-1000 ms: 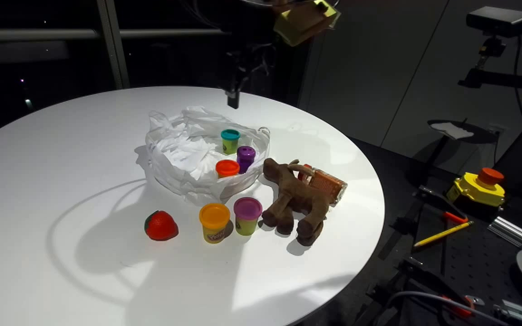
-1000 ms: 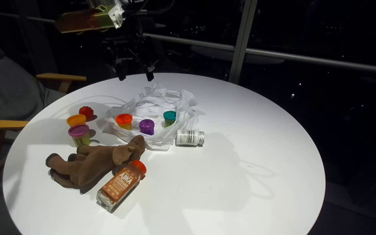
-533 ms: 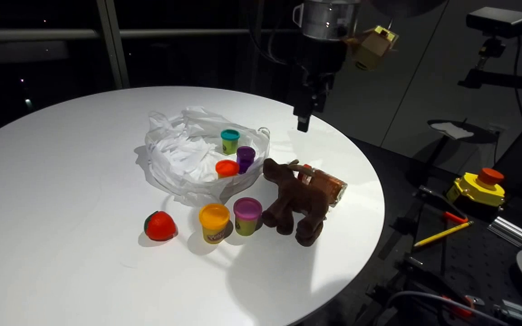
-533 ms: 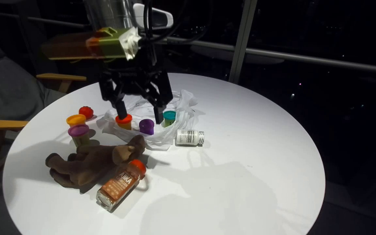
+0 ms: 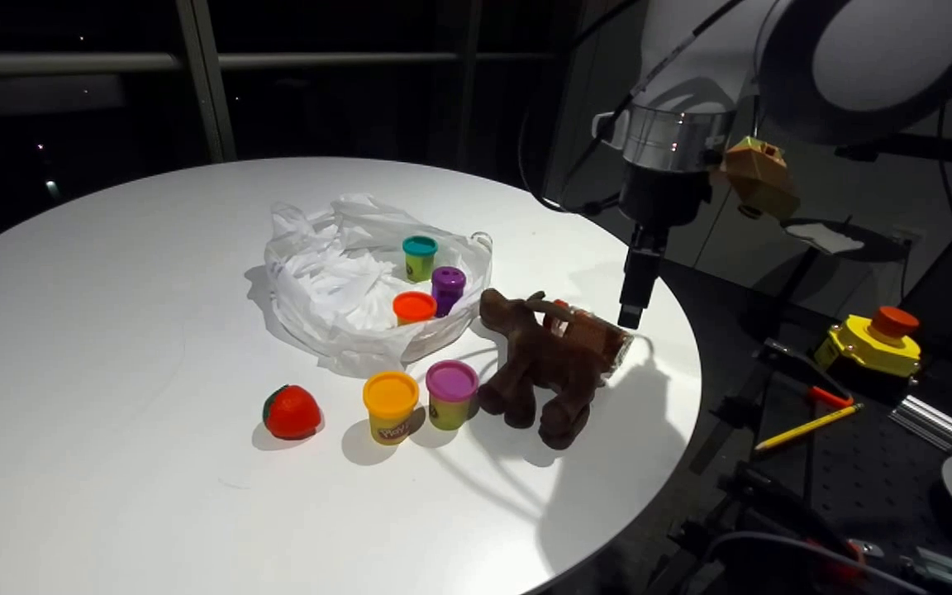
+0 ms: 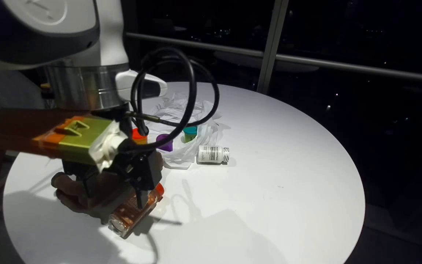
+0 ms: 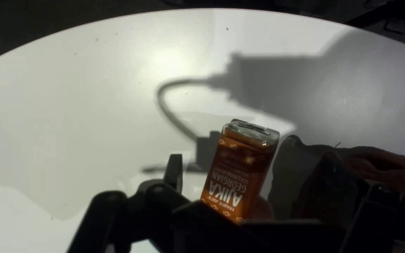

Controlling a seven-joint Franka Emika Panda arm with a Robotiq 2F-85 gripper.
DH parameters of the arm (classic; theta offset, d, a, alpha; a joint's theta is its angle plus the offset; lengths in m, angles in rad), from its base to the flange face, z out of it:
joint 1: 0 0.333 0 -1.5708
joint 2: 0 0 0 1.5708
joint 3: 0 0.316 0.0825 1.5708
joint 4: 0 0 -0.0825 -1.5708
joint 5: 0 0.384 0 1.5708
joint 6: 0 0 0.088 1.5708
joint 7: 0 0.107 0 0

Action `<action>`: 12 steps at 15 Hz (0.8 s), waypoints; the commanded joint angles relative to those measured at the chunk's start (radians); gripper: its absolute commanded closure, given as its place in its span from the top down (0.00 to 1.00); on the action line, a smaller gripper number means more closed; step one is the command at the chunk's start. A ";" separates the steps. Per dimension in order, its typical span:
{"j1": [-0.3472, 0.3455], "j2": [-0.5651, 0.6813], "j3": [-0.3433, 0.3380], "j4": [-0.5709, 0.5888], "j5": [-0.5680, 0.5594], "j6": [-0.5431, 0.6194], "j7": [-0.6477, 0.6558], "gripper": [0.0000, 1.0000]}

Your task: Place the containers, strawberry toy and deer toy inside the white plastic bag

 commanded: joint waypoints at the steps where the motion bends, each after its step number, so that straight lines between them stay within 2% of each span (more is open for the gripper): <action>1: -0.013 0.051 0.033 -0.021 0.043 0.140 -0.026 1.00; 6: -0.004 0.115 0.020 -0.033 0.019 0.263 0.002 1.00; 8: 0.002 0.134 0.003 -0.032 0.010 0.286 0.007 1.00; 12: -0.013 0.114 0.017 -0.031 0.049 0.295 -0.017 1.00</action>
